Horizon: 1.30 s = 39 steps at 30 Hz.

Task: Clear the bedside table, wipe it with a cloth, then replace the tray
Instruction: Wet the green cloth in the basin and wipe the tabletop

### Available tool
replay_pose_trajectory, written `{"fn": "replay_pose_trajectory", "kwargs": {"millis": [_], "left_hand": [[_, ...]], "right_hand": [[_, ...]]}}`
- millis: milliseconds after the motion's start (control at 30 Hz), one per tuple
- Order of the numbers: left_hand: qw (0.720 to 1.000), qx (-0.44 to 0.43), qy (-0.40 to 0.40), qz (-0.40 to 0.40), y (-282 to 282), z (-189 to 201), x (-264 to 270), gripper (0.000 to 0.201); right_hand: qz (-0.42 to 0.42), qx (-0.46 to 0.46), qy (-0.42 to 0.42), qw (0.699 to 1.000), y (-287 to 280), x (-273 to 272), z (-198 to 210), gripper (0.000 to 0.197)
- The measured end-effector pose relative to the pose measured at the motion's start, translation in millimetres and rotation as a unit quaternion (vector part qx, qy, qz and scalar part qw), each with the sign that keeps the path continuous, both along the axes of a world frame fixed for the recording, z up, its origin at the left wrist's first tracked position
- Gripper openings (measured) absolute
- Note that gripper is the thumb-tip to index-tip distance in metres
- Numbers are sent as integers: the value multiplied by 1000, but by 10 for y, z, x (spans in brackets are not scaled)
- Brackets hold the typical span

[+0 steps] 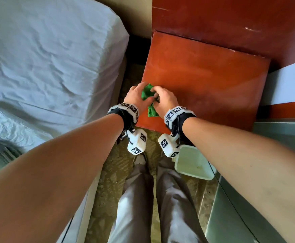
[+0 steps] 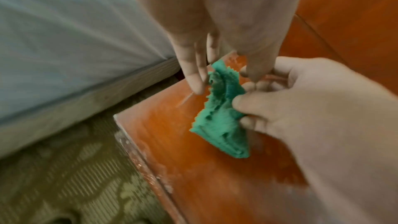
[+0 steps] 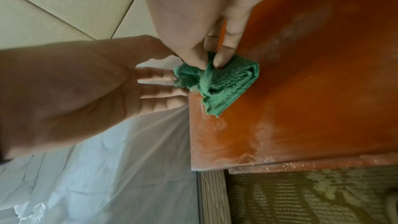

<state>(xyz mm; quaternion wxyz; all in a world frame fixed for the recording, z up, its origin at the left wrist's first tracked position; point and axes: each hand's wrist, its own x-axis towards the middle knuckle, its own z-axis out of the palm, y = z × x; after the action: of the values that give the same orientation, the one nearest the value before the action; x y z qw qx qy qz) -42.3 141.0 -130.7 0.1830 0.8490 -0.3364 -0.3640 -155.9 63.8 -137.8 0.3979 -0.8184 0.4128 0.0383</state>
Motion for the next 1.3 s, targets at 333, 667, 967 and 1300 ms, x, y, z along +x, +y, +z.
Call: {"fn": "replay_pose_trajectory", "kwargs": {"millis": [333, 667, 967, 1300], "left_hand": [[998, 42, -37, -39, 0, -131, 155, 51], [943, 55, -142, -296, 93, -259, 56, 69], [917, 99, -169, -348, -23, -507, -59, 74], [915, 116, -183, -339, 70, -549, -127, 76]], "right_hand": [[-51, -43, 43, 997, 141, -182, -89, 8], [27, -114, 193, 974, 113, -754, -272, 67], [69, -93, 231, 966, 170, -772, -389, 74], [67, -103, 228, 966, 188, -800, -455, 75]]}}
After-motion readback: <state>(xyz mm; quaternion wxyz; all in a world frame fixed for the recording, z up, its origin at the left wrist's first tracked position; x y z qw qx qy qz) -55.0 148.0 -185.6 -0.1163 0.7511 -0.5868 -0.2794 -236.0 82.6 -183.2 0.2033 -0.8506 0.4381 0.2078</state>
